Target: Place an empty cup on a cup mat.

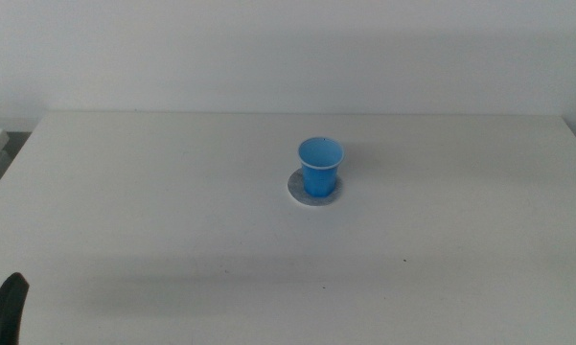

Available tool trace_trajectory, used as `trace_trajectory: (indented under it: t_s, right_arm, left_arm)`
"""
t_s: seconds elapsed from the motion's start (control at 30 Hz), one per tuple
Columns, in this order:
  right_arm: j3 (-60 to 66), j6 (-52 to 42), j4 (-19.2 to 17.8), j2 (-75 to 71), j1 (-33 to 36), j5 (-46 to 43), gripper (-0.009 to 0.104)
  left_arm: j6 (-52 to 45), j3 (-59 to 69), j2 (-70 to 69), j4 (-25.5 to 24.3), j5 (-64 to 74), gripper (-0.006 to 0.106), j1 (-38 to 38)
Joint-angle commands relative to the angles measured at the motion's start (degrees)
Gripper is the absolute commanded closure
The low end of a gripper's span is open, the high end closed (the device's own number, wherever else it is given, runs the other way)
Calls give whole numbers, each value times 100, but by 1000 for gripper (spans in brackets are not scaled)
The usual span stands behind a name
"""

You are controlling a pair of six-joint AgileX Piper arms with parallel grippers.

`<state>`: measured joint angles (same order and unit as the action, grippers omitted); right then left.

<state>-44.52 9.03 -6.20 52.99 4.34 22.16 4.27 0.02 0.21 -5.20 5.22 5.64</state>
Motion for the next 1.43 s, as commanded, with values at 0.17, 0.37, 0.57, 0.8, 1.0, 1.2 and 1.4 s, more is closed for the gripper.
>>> trace_trajectory:
  t_s: [0.17,0.37,0.57,0.8,1.0,1.2,1.4]
  right_arm:
    - [1488,-636,214,-1838,-206,-488,2]
    - [2470,-483,264,-3092,-206,-579,2]
    - [3467,-444,264,-4106,-206,-541,2]
    - [4076,-442,315,-5268,-206,-553,2]
    - [4358,-442,304,-5299,-206,-653,2]
    - [4452,-442,302,-5299,-206,-878,2]
    - [4452,-442,357,-5299,-206,-889,2]
  left_arm:
    - [16,-2,-21,17,-32,7,10]
    - [16,-2,-21,17,-32,7,10]
    - [16,-2,-21,17,-32,7,10]
    - [16,-2,-21,17,-32,7,10]
    - [16,-2,-21,17,-32,7,10]
    - [16,-2,-21,17,-32,7,10]
    - [16,-2,-21,17,-32,7,10]
